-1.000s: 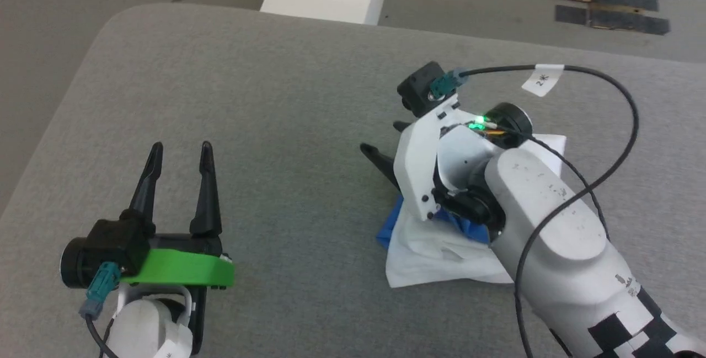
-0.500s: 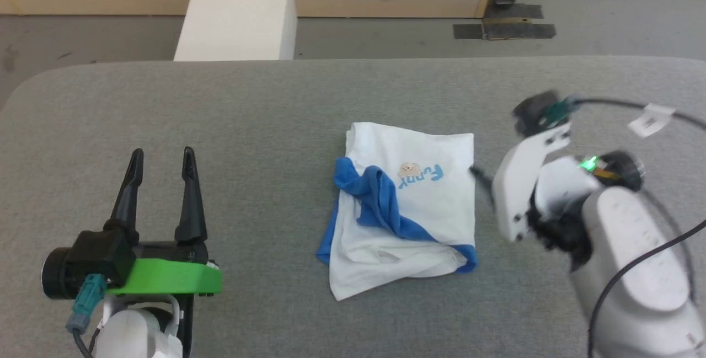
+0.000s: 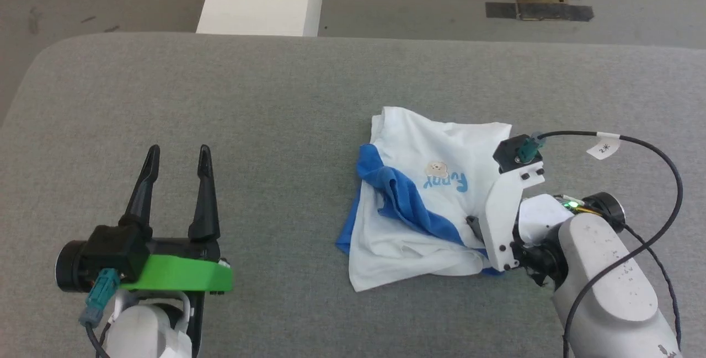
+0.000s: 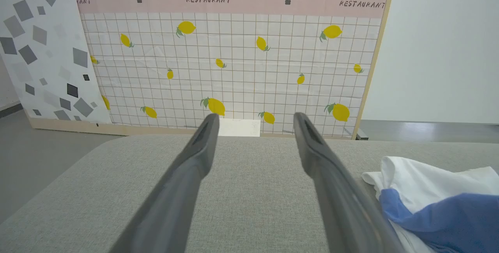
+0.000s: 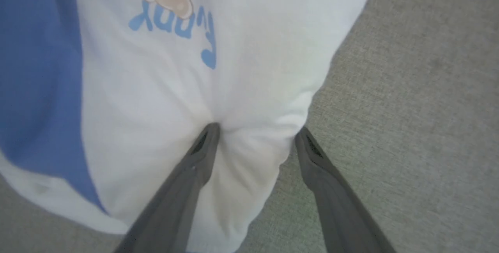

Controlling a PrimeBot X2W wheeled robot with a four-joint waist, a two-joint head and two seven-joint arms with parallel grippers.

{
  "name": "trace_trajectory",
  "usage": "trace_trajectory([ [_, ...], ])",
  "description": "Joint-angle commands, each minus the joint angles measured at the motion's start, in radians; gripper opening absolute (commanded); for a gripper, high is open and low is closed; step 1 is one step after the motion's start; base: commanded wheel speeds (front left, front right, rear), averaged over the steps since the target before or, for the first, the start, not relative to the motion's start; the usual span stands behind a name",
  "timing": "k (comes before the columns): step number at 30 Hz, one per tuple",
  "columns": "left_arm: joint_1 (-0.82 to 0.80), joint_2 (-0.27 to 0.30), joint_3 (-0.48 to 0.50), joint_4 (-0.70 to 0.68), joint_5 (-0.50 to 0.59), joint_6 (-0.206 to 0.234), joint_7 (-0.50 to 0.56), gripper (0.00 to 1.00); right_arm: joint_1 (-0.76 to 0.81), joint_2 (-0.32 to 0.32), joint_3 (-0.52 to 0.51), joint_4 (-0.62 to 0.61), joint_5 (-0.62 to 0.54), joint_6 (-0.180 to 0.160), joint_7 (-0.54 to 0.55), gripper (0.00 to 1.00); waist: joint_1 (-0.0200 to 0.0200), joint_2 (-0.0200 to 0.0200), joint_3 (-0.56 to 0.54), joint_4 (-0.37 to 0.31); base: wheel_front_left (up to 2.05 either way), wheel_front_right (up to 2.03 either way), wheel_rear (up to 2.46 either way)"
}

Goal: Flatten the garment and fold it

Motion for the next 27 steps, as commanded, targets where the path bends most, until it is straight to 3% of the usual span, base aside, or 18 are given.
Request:
trace_trajectory([
  [1,-0.013,0.002,0.000,0.001,-0.007,-0.007,-0.004,1.00,0.032,0.008,0.011,0.036,-0.008,-0.001,0.021,1.00,0.0000,0.0000,0.017,0.018,0.00,0.00,0.00],
  [3,-0.012,0.002,0.000,0.004,-0.008,-0.008,-0.004,1.00,0.040,0.010,0.021,0.063,0.004,-0.001,0.039,1.00,0.0000,0.0000,0.016,0.020,0.00,0.00,0.00],
  [4,-0.012,0.002,0.000,0.006,-0.007,-0.008,-0.004,1.00,0.042,0.011,0.024,0.073,0.016,-0.001,0.046,0.46,0.0000,0.0000,0.014,0.019,0.00,0.00,0.00],
  [5,-0.011,0.002,-0.001,0.007,-0.007,-0.008,-0.004,1.00,0.041,0.012,0.028,0.073,0.028,-0.001,0.041,0.19,0.0000,0.0000,0.013,0.017,0.00,0.00,0.00],
  [6,-0.011,0.002,-0.002,0.007,-0.007,-0.008,-0.004,1.00,0.037,0.011,0.035,0.069,0.037,-0.001,0.031,0.00,0.0000,0.0000,0.010,0.012,0.00,0.00,0.00],
  [9,-0.005,0.004,0.002,0.004,-0.005,-0.009,-0.004,1.00,0.020,-0.020,0.077,0.036,0.061,-0.001,0.016,0.00,0.0000,0.0000,-0.002,-0.022,0.00,0.00,0.00],
  [13,0.016,0.011,0.023,-0.011,-0.005,-0.005,-0.004,1.00,-0.010,-0.103,0.177,-0.053,0.103,-0.001,0.014,0.00,0.0000,0.0000,-0.009,-0.119,0.00,0.00,0.00],
  [19,0.038,0.017,0.043,-0.043,-0.004,0.000,-0.004,1.00,-0.070,-0.289,0.338,-0.207,0.183,-0.001,0.046,0.00,0.0000,0.0000,0.014,-0.306,0.00,0.00,0.00],
  [21,0.028,0.022,0.039,-0.062,0.001,-0.001,-0.004,1.00,-0.108,-0.390,0.391,-0.258,0.225,-0.001,0.050,0.00,0.0000,0.0000,0.044,-0.379,0.00,0.00,0.00],
  [27,-0.017,0.048,0.012,-0.084,0.007,-0.005,-0.004,1.00,-0.176,-0.552,0.419,-0.257,0.241,-0.001,-0.013,0.00,0.0000,0.0000,0.132,-0.433,0.00,0.00,0.00],
])
